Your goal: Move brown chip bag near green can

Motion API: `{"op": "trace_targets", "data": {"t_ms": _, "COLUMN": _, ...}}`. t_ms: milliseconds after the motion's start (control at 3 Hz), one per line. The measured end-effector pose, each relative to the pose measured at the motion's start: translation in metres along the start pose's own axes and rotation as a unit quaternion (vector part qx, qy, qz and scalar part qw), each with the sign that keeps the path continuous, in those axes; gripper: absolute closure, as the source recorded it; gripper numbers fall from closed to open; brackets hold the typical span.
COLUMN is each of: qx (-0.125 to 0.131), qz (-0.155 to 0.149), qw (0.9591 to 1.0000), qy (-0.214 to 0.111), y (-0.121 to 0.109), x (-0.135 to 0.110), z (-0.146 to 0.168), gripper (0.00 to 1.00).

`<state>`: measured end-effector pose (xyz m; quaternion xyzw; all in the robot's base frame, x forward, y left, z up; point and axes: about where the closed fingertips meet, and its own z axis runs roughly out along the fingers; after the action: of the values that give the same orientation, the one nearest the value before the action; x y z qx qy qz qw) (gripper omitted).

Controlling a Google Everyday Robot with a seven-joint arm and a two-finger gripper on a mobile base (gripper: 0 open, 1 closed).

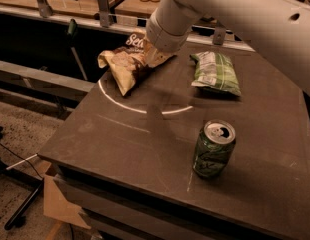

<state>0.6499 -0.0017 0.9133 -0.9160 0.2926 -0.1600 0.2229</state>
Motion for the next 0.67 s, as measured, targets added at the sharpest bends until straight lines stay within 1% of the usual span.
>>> {"op": "trace_targets", "data": {"t_ms": 333, "qx": 0.008, "qz": 0.004, "qw": 1.0000, "qy": 0.004, "y": -0.017, "x": -0.004, "z": 0.012, "gripper": 0.11}}
{"op": "trace_targets", "data": {"t_ms": 667, "qx": 0.016, "qz": 0.008, "qw": 0.9998, "qy": 0.011, "y": -0.032, "x": -0.006, "z": 0.023, "gripper": 0.00}}
